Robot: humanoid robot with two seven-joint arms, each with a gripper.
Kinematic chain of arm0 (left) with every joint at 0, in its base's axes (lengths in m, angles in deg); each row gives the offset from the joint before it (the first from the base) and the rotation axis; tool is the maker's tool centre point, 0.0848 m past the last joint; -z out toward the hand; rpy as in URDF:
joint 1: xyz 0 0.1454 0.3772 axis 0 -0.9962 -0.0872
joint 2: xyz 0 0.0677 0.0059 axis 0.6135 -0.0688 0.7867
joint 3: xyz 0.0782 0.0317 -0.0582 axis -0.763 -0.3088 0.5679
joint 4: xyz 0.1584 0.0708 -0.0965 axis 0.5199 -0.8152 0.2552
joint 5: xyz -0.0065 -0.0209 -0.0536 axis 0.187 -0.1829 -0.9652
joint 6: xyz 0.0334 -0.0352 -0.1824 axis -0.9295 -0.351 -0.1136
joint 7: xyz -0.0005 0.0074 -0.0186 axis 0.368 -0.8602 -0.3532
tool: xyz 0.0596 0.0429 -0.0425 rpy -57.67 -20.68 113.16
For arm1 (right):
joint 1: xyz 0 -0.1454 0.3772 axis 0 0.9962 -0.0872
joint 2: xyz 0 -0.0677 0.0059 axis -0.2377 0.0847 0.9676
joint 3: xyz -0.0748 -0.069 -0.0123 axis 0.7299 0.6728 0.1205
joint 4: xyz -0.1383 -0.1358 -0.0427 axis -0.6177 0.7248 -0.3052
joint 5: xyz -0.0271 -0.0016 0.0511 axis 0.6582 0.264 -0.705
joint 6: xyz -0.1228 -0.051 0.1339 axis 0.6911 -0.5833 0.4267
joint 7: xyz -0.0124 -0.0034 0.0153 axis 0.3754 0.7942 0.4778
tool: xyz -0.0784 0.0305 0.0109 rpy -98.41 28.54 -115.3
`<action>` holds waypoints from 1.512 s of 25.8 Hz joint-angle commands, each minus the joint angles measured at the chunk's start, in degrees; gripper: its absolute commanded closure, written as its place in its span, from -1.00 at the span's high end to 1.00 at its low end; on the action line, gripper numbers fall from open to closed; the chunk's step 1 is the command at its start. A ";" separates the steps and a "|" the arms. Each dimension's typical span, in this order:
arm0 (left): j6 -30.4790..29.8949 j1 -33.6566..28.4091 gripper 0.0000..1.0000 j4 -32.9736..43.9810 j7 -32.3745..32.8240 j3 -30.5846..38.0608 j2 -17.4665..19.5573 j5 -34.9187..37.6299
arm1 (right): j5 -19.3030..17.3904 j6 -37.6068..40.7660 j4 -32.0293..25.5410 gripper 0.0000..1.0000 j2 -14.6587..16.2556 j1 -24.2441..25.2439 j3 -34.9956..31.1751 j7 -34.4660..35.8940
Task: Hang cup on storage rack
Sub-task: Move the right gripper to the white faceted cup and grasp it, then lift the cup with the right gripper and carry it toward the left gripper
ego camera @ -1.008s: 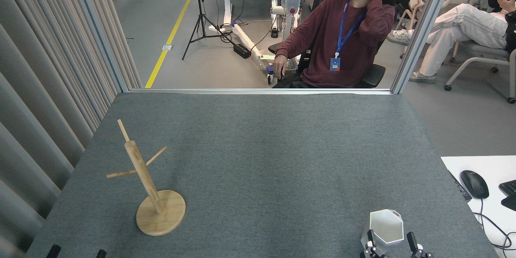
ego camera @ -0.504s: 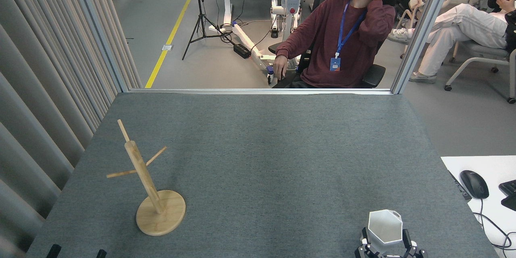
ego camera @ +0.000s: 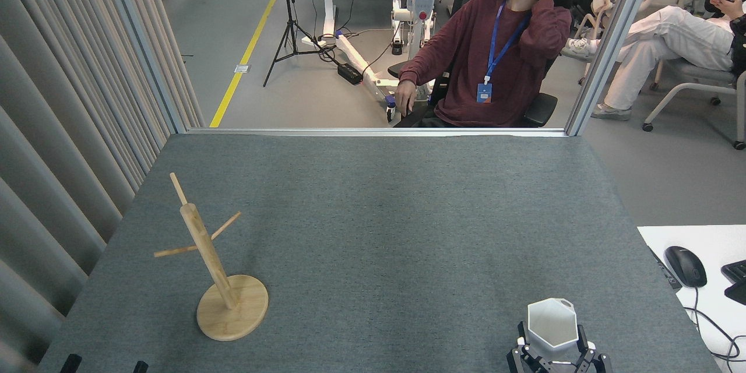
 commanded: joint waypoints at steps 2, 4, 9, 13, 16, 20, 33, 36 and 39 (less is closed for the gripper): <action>0.02 0.02 1.00 0.02 -0.06 0.03 0.01 0.00 | -0.16 -0.13 1.80 0.97 0.07 -0.34 -0.17 0.40; 0.02 0.02 1.00 0.02 -0.06 -0.06 -0.08 0.00 | -0.24 -0.13 2.15 0.97 0.16 -0.69 -0.26 0.49; 0.02 0.02 1.00 0.11 -0.06 -0.14 -0.08 0.00 | -0.07 -1.44 3.65 0.35 0.34 -1.83 -0.26 0.40; 0.02 0.10 1.00 0.38 -0.76 -0.32 -0.17 -0.09 | -0.33 -1.44 2.59 0.28 0.07 -1.92 -0.43 0.58; -0.42 0.10 1.00 0.29 -4.72 -1.37 -0.08 0.08 | -0.33 -1.44 -2.42 0.28 -0.10 -2.01 -0.52 1.37; -1.92 0.98 1.00 0.11 -5.24 -9.02 0.01 4.74 | -0.07 -2.06 -8.48 0.28 -1.33 -3.41 0.01 0.93; 1.16 10.12 1.00 -3.49 -3.84 -28.27 -5.88 30.32 | 19.53 -5.75 -14.28 0.29 -12.32 -1.74 21.36 0.49; 1.16 10.47 1.00 -3.49 -3.84 -28.71 -6.06 30.32 | 21.90 -7.42 -13.49 0.29 -12.50 -1.65 27.34 0.58; 1.07 10.48 1.00 -3.14 -3.84 -28.71 -6.06 30.32 | 22.96 -8.48 -12.35 0.29 -12.58 -1.57 29.80 0.58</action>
